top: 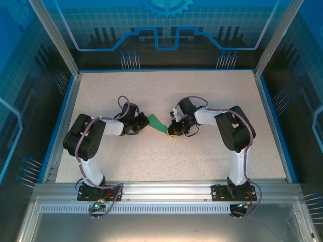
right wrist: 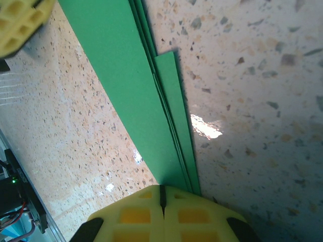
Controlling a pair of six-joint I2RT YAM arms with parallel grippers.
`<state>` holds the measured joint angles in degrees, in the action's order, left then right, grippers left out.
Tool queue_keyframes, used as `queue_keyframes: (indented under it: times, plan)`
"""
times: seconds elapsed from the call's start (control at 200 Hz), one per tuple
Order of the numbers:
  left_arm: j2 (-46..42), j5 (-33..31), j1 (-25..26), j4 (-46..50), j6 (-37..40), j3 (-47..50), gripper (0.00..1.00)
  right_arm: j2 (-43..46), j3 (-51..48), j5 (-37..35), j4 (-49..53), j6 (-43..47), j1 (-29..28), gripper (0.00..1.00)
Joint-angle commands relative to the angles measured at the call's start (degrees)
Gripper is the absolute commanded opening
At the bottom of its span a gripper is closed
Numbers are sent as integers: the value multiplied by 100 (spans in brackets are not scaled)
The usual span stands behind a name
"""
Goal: Fold a paper plane with a square sheet of paper (pick it up from the middle)
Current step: Fold the wing for the fifth time at the center of the table.
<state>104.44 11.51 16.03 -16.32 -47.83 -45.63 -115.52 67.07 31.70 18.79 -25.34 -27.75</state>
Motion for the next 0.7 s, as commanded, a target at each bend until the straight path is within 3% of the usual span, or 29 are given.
queue_keyframes:
  times: [0.0, 0.435, 0.54, 0.695]
  plan:
    - [-40, -777, -489, 678, 195, 97, 8, -453, -308, -855, 864, 95, 77, 3]
    - [-864, -1137, -834, 1412, 501, -117, 17, -55, -16, -637, 703, -27, -25, 4]
    - [-1350, -1173, -789, 1692, 520, -93, 26, 449, 253, -648, 657, -41, -125, 9]
    - [-1998, -1512, -454, 2574, 702, -308, 47, 1359, 313, -1026, 545, -62, -138, 26]
